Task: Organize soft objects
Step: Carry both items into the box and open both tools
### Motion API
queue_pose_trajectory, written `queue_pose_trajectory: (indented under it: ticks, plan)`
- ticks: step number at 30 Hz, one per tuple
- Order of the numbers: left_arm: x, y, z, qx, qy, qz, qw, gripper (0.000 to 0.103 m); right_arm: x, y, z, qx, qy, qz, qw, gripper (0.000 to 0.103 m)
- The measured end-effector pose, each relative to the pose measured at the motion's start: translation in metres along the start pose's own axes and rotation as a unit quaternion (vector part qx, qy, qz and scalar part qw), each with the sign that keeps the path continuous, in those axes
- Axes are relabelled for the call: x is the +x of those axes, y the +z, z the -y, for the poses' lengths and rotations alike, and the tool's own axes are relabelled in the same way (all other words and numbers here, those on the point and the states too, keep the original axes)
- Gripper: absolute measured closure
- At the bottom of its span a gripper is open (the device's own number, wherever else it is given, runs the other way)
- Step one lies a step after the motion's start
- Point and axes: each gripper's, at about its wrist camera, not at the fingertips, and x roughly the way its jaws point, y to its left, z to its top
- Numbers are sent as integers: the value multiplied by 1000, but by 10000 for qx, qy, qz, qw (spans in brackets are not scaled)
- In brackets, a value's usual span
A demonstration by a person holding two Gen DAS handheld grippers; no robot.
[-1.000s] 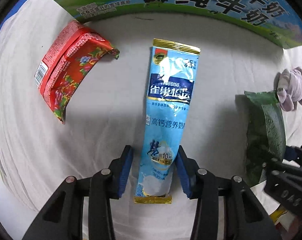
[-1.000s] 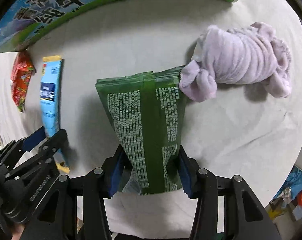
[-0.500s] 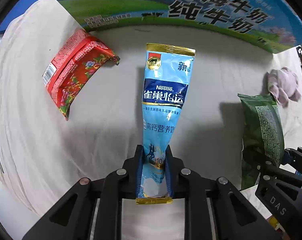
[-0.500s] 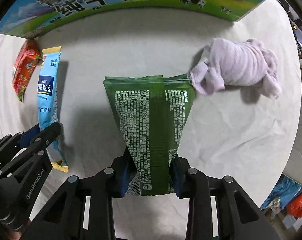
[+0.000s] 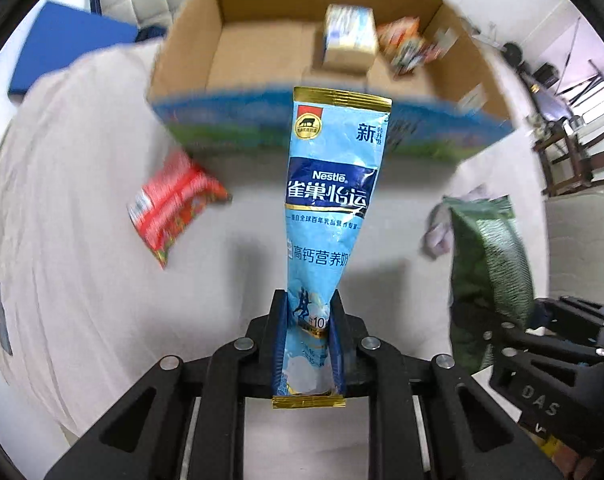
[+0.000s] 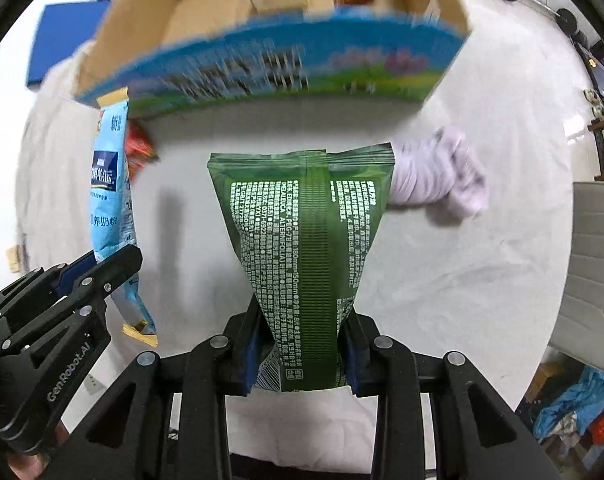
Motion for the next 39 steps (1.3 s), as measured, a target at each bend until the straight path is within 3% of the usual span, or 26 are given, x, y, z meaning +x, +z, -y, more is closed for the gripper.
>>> queue_pose_trajectory:
  ticks: [8, 17, 25, 32, 39]
  plan:
    - [-67, 49, 3, 14, -273, 763, 9967, 87, -86, 28, 2, -46, 335, 657, 9973, 69]
    - [-51, 124, -11, -60, -219, 1025, 9945, 87, -115, 98, 4, -53, 339, 995, 9944, 69]
    - [-20, 175, -30, -160, -123, 853, 9962, 87, -86, 157, 14, 39, 129, 885, 9960, 69]
    - [42, 227, -55, -361, -173, 293, 9988, 87, -35, 208, 34, 335, -134, 597, 9976, 69]
    - [102, 266, -68, -583, -336, -261, 9974, 87, 23, 236, 50, 523, -341, 102, 9980, 69]
